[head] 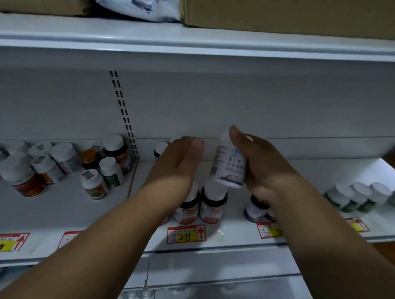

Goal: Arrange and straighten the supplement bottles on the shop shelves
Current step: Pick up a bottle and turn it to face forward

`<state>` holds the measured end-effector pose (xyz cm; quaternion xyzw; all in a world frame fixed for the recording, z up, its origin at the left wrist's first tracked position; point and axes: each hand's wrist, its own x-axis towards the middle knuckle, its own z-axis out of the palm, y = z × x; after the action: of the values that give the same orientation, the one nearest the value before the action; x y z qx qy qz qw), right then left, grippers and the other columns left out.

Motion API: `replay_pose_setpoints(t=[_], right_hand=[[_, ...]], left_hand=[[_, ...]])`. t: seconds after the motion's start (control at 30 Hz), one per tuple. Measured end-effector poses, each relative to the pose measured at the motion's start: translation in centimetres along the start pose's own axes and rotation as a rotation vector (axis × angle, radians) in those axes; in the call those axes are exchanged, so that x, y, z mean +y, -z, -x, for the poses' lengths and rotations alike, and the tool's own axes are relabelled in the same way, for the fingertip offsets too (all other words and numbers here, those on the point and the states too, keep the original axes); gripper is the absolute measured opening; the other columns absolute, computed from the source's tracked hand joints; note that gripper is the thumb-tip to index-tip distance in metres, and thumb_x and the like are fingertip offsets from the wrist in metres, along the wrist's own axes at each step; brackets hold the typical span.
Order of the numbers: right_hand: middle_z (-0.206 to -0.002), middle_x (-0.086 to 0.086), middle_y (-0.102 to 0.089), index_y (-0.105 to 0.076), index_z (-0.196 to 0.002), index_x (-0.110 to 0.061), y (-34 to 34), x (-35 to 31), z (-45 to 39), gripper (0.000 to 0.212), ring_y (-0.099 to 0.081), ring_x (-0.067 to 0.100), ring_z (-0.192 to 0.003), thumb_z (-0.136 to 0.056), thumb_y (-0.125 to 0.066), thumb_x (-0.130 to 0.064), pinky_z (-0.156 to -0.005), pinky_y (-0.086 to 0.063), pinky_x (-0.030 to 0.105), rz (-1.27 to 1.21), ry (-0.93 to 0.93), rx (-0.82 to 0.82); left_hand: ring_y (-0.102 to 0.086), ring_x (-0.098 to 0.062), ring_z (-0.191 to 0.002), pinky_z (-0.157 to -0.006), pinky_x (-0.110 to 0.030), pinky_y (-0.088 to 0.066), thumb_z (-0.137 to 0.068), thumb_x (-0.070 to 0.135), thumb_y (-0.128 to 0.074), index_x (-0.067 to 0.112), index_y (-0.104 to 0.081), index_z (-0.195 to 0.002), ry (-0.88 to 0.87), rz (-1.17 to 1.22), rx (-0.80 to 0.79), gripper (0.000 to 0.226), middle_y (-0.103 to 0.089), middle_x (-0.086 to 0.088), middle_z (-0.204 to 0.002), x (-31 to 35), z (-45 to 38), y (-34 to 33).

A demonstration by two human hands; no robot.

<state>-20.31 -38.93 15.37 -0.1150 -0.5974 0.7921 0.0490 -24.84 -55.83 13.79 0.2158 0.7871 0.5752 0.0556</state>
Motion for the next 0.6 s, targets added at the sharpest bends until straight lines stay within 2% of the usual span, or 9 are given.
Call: replay_pose_setpoints(t=[0.07,0.13,0.23,0.33,0.43,0.5,0.6], right_hand=[[-0.083,0.013,-0.074,-0.065,-0.088,-0.003,0.2,-0.5,1.5,0.056,-0.073,0.025,-0.076,-0.057,-0.082,-0.046,-0.067,-0.059,0.038,-0.169,-0.065,0.001],[-0.094,0.019,-0.073,-0.062,-0.104,0.001,0.7,-0.8,2.8,0.065,-0.072,0.03,-0.083,-0.06,-0.08,-0.044,-0.072,-0.059,0.041,-0.227,-0.056,0.028],[-0.086,0.018,-0.071,-0.058,-0.108,-0.002,1.9,-0.8,4.4,0.079,-0.071,0.03,-0.075,-0.05,-0.084,-0.049,-0.068,-0.057,0.041,-0.208,-0.047,0.124],[-0.083,0.016,-0.068,-0.058,-0.117,-0.004,3.7,-0.8,6.1,0.087,-0.069,0.028,-0.07,-0.05,-0.082,-0.055,-0.066,-0.056,0.041,-0.203,-0.088,0.162],[-0.084,0.016,-0.061,-0.058,-0.107,-0.01,6.2,-1.0,7.8,0.075,-0.065,0.029,-0.071,-0.054,-0.081,-0.057,-0.072,-0.056,0.047,-0.2,-0.102,0.132],[-0.083,0.015,-0.061,-0.059,-0.101,-0.011,8.2,-1.3,9.0,0.065,-0.066,0.027,-0.071,-0.058,-0.08,-0.055,-0.069,-0.056,0.046,-0.195,-0.09,0.123],[-0.083,0.014,-0.066,-0.057,-0.1,-0.011,11.4,-1.6,11.1,0.063,-0.068,0.027,-0.073,-0.06,-0.08,-0.054,-0.071,-0.056,0.047,-0.185,-0.087,0.093]], left_hand=[[-0.055,0.005,-0.099,-0.087,-0.017,-0.04,-0.069,0.078,-0.025,0.04,-0.063,-0.111,0.048,0.025,-0.02,0.068,-0.062,0.02,-0.11,0.4,0.9,-0.9],[-0.055,0.008,-0.091,-0.081,-0.017,-0.041,-0.069,0.075,-0.021,0.039,-0.064,-0.108,0.021,0.034,-0.048,0.068,-0.063,0.019,-0.107,0.7,1.6,-1.9],[-0.057,0.002,-0.09,-0.084,-0.025,-0.044,-0.075,0.073,-0.019,0.032,-0.064,-0.109,-0.008,0.053,-0.051,0.07,-0.064,0.015,-0.105,0.7,2.1,-3.5],[-0.055,0.003,-0.092,-0.09,-0.027,-0.043,-0.077,0.072,-0.018,0.027,-0.064,-0.111,-0.035,0.051,-0.059,0.073,-0.063,0.018,-0.104,0.8,3.4,-5.6],[-0.053,0.009,-0.091,-0.085,-0.026,-0.045,-0.08,0.072,-0.021,0.028,-0.065,-0.111,-0.065,0.074,-0.07,0.069,-0.061,0.027,-0.094,1.7,4.8,-8.5],[-0.055,0.005,-0.09,-0.082,-0.024,-0.043,-0.084,0.068,-0.023,0.026,-0.064,-0.109,-0.106,0.076,-0.071,0.064,-0.063,0.018,-0.096,2.6,5.6,-10.8],[-0.056,-0.003,-0.09,-0.083,-0.027,-0.045,-0.088,0.061,-0.024,0.023,-0.062,-0.103,-0.138,0.059,-0.075,0.056,-0.064,0.008,-0.094,4.1,6.9,-14.4]])
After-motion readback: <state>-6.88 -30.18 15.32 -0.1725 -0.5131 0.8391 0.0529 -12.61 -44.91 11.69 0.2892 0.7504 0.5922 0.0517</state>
